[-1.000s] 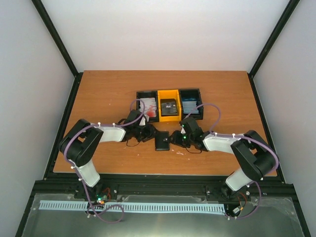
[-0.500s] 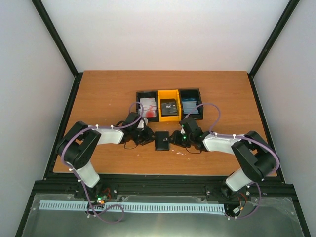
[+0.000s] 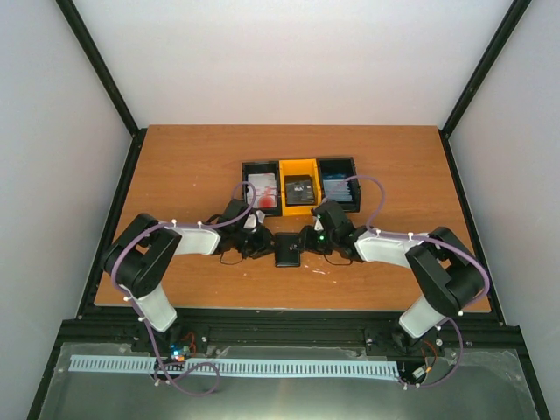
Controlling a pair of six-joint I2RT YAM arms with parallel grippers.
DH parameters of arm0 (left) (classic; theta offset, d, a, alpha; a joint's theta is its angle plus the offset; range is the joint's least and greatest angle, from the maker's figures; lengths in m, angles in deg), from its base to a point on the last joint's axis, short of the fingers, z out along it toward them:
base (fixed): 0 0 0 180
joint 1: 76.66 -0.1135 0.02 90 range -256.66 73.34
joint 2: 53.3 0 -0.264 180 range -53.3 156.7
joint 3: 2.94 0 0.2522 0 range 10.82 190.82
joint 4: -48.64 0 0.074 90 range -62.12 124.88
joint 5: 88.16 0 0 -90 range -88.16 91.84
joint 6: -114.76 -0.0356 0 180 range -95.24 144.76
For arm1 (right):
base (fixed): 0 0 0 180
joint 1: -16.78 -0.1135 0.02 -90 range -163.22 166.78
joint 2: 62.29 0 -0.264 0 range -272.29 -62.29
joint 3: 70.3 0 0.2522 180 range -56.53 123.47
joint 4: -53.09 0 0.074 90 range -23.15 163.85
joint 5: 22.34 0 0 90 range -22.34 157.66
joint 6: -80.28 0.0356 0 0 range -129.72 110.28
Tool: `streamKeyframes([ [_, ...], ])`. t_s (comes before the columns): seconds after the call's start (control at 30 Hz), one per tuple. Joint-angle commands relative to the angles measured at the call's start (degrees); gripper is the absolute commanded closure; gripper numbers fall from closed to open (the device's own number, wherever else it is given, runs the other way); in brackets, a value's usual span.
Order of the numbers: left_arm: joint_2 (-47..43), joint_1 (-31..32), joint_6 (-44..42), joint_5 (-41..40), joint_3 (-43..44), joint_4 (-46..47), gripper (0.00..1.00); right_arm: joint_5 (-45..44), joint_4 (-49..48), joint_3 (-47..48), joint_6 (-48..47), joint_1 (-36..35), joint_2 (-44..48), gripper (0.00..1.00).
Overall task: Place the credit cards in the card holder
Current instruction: Close the card holder at the center of the board.
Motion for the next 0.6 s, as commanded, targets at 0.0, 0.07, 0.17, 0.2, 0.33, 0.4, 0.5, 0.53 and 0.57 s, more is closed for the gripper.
streamKeyframes([
  [0.0,1.7,0.4,-1.3,-0.9,-0.5,-2.7,0.67,-1.1,3.4,2.7,-2.7,-1.2,-0.7,0.73],
  [0.07,1.6,0.4,-1.3,-1.0,-0.5,-2.7,0.67,-6.7,10.2,5.9,-5.3,-2.7,-0.2,0.73],
  [0.17,1.5,0.4,-1.0,-1.4,-0.8,-2.8,0.68,-16.3,22.3,13.7,-7.9,-5.9,-0.7,0.71],
  [0.2,1.5,0.4,-1.0,-1.5,-0.9,-2.7,0.68,-19.3,26.0,16.0,-8.1,-7.1,-1.5,0.70],
  [0.33,1.3,0.4,-0.4,-1.7,-1.4,-2.4,0.70,-28.5,37.1,23.0,-6.9,-11.7,-5.6,0.69],
  [0.4,1.1,0.4,0.0,-1.8,-2.0,-1.9,0.70,-31.2,40.3,24.6,-5.7,-13.0,-7.3,0.70],
  [0.5,0.8,0.4,0.4,-1.5,-2.8,-1.2,0.72,-32.9,42.3,26.1,-4.8,-14.0,-9.0,0.72],
  [0.53,0.6,0.3,0.5,-1.4,-3.0,-0.8,0.73,-33.0,42.5,26.5,-5.0,-14.4,-9.5,0.73],
  [0.57,0.5,0.2,0.7,-1.3,-3.3,-0.6,0.73,-33.2,43.0,27.1,-5.2,-14.7,-10.1,0.74],
])
